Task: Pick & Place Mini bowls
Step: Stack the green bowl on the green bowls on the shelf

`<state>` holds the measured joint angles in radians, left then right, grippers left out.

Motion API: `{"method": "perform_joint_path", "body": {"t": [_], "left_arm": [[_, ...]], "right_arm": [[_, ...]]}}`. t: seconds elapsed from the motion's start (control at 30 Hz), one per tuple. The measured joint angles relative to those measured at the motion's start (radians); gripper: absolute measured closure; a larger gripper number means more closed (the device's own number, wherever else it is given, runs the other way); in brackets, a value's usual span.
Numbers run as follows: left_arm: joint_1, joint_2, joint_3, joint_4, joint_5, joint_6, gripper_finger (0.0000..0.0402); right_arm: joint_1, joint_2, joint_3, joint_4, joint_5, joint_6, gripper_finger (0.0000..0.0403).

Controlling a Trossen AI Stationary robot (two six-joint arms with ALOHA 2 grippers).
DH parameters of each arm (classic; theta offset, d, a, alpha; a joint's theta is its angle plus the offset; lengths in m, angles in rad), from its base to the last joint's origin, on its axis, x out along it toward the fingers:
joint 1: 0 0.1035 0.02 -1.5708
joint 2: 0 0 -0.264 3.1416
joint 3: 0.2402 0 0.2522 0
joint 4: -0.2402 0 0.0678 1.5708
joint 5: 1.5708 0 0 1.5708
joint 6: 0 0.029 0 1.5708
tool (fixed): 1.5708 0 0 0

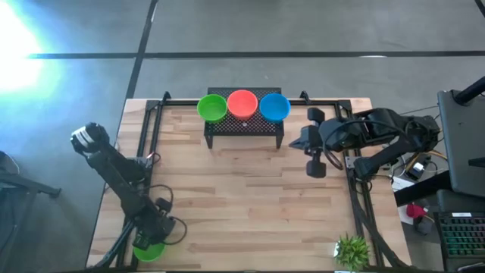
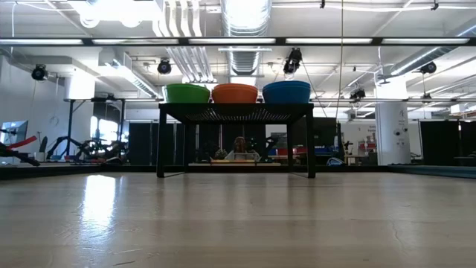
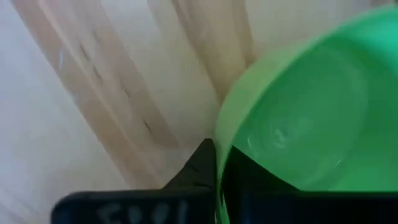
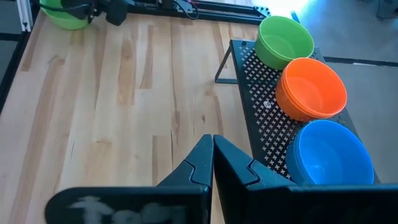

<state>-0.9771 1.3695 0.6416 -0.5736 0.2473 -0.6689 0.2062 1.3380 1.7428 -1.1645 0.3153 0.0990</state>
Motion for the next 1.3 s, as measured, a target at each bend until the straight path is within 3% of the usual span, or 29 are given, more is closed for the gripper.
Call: {"method": "perform_joint_path", "body": {"t": [0.3,0.5,0.67,0.9,1.3], "left_arm": [[0.003,-0.040,0.004,0.015,-0.012,-0.015,0.0400],[0.028,-0.137,0.063,-0.008,-0.099,-0.048,0.0401],[0.094,-0.217,0.138,-0.120,-0.179,-0.082,0.0401],[0.268,-0.301,0.244,-0.265,-0.190,-0.025,0.0401],[0.705,-0.327,0.445,-0.398,-0.186,0.203,0.0401]], "right_arm": [[0.000,-0.003,0.000,0.000,0.000,0.003,0.0394],[0.000,-0.003,0.000,0.000,0.000,-0.002,0.0394],[0.000,-0.002,0.000,0.000,0.000,-0.002,0.0394],[0.000,-0.002,0.000,0.000,0.000,-0.004,0.0394],[0.000,-0.002,0.000,0.000,0.000,-0.005,0.0394]]}}
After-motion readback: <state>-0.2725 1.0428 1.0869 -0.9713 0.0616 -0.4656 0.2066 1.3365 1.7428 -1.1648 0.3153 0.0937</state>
